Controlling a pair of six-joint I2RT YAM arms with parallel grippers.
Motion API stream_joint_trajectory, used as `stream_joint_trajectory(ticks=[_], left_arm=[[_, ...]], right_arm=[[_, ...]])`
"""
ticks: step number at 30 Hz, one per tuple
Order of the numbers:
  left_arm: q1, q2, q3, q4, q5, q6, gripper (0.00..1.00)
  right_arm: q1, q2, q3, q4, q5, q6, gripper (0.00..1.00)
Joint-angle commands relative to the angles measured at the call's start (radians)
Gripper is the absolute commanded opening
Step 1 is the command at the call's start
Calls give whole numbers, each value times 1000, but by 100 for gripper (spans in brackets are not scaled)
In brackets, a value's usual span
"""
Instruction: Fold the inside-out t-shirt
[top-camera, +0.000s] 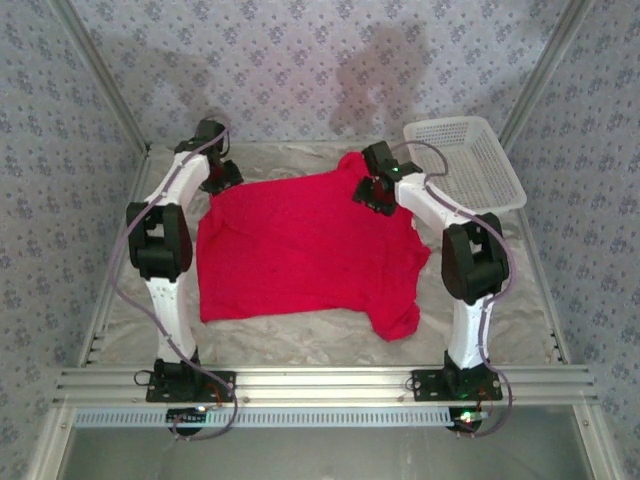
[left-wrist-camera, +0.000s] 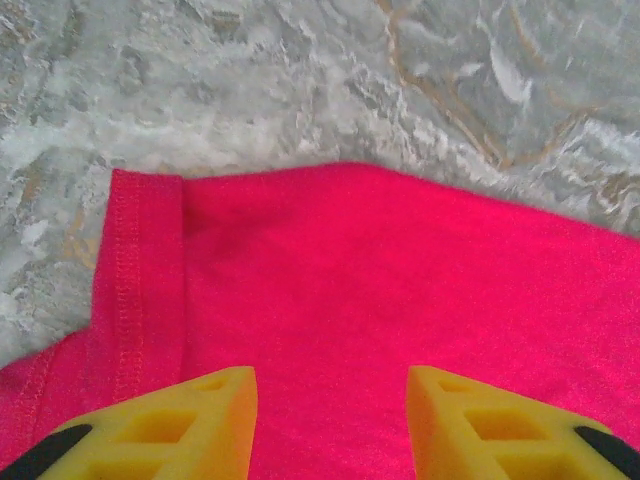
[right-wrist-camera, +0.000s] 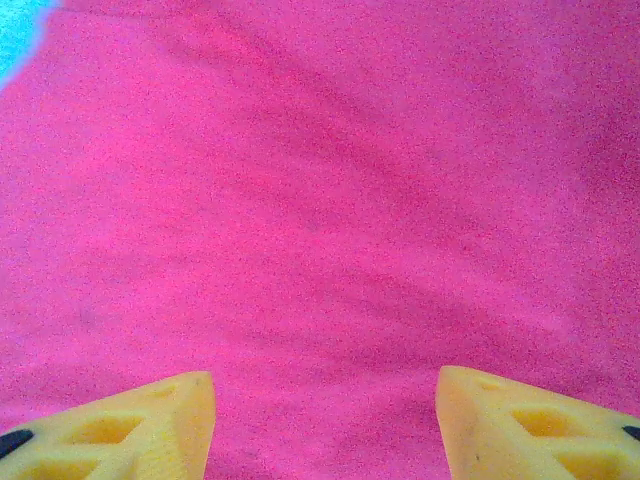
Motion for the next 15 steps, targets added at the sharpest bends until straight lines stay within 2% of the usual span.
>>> stream_joint_trajectory(ticks=[1,6,15], left_arm=[[34,72,64,-126,-141,56,39],[34,126,116,-159,-193,106,37],[35,251,210,-169,-153,138,36]], right_arm=[[22,67,81,-70,-28,-20,60],[66,137,186,-57,-60,-10,60],[70,327,316,-48,-140,32,60]])
